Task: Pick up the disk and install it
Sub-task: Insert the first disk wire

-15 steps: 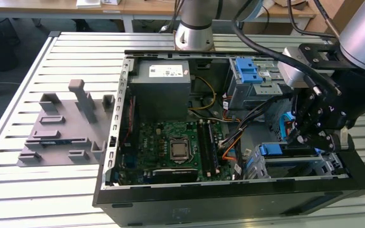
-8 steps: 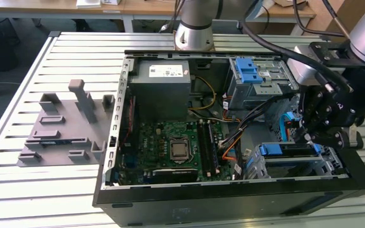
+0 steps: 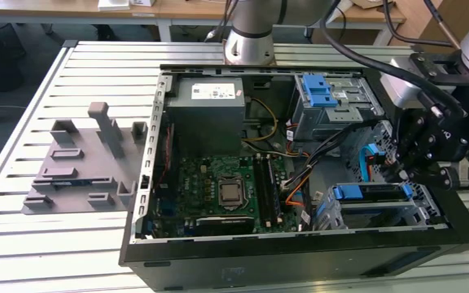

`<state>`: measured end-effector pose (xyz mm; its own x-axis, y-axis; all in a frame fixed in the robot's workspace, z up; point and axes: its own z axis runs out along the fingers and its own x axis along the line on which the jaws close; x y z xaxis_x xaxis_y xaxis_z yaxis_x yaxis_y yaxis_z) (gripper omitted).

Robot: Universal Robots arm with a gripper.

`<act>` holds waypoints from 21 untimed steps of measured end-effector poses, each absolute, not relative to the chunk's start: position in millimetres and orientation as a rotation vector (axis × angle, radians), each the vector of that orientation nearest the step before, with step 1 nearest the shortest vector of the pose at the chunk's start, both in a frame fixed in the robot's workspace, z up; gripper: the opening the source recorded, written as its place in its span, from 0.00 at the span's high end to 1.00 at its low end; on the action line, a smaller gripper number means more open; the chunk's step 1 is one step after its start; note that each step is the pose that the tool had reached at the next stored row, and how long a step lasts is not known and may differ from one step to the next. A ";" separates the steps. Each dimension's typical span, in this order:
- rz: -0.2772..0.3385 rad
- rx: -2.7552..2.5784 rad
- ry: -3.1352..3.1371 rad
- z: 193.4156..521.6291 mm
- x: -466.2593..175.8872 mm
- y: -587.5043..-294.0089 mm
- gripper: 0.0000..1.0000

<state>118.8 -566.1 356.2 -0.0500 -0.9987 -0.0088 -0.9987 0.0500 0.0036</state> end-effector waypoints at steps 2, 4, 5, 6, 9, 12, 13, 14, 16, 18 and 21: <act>0.013 -2.162 2.273 356.4 119.1 -564.3 0.89; 0.012 -2.161 2.272 357.0 119.4 -562.8 0.89; 0.010 -2.161 2.271 357.7 119.6 -562.1 0.89; 0.008 -2.160 2.270 358.7 119.7 -561.5 0.89; 0.002 -2.156 2.266 360.1 119.6 -560.1 0.89; -0.010 -2.149 2.259 360.2 119.6 -558.0 0.89; -0.011 -2.146 2.256 360.1 119.6 -556.9 0.89; -0.010 -2.144 2.254 360.1 119.7 -555.5 0.89; -0.008 -2.143 2.253 359.8 119.6 -552.4 0.89; -0.006 -2.142 2.252 359.5 119.6 -550.8 0.89; -0.006 -2.142 2.252 359.4 119.6 -550.6 0.89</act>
<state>119.6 -550.6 359.4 -0.0496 -0.9985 -0.0215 -0.9984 0.0502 -0.0258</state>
